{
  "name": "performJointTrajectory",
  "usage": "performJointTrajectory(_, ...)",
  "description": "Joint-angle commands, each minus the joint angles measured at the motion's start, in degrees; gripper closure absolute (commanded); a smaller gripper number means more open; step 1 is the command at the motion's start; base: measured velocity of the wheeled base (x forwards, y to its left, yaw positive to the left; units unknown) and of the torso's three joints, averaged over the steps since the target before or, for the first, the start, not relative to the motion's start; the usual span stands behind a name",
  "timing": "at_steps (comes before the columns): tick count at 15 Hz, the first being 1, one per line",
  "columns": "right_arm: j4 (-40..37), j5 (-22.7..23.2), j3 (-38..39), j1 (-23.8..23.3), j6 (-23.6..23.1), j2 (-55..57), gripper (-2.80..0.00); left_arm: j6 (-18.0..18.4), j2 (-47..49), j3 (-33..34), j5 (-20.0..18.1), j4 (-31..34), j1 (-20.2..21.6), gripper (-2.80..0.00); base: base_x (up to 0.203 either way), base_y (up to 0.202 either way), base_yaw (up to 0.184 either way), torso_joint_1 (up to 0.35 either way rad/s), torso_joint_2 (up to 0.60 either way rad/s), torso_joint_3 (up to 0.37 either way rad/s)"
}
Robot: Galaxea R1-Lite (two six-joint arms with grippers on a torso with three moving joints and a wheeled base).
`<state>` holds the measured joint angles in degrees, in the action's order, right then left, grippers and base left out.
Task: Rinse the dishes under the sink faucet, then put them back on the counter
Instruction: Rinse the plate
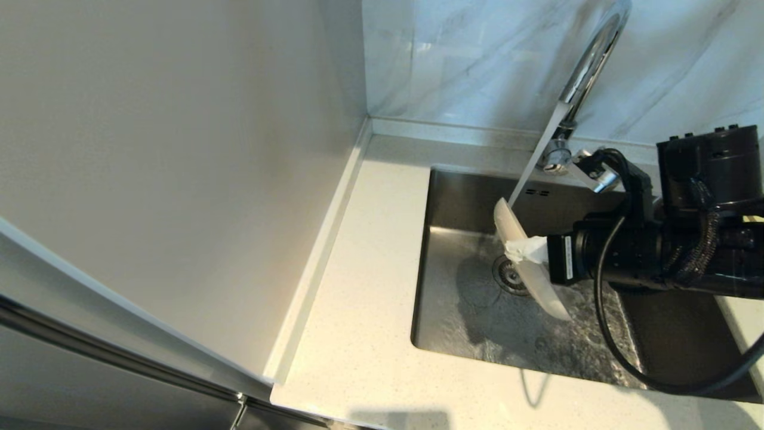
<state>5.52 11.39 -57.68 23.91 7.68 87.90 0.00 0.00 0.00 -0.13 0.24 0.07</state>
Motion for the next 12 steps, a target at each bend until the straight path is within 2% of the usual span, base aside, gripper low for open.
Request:
performJointTrajectory(1,0.3,2.4,2.7,-2.5,5.9,-3.4,0.00,0.0,0.0,0.0,0.0,0.0,0.0,0.00,0.000,0.000,0.000,0.000,0.00,0.000)
performJointTrajectory(3,0.6,5.7,1.8,-5.3,14.5,-3.2,0.00,0.0,0.0,0.0,0.0,0.0,0.0,0.00,0.000,0.000,0.000,0.000,0.00,0.000)
performJointTrajectory(6,0.7,10.6,-4.6,-6.3,28.7,-1.8,0.00,0.0,0.0,0.0,0.0,0.0,0.0,0.00,0.000,0.000,0.000,0.000,0.00,0.000)
performJointTrajectory(8,0.7,11.8,-7.4,-6.3,29.3,0.8,0.00,0.0,0.0,0.0,0.0,0.0,0.0,0.00,0.000,0.000,0.000,0.000,0.00,0.000)
performJointTrajectory(12,0.6,10.9,-11.1,-7.2,29.1,4.3,0.00,0.0,0.0,0.0,0.0,0.0,0.0,0.00,0.000,0.000,0.000,0.000,0.00,0.000)
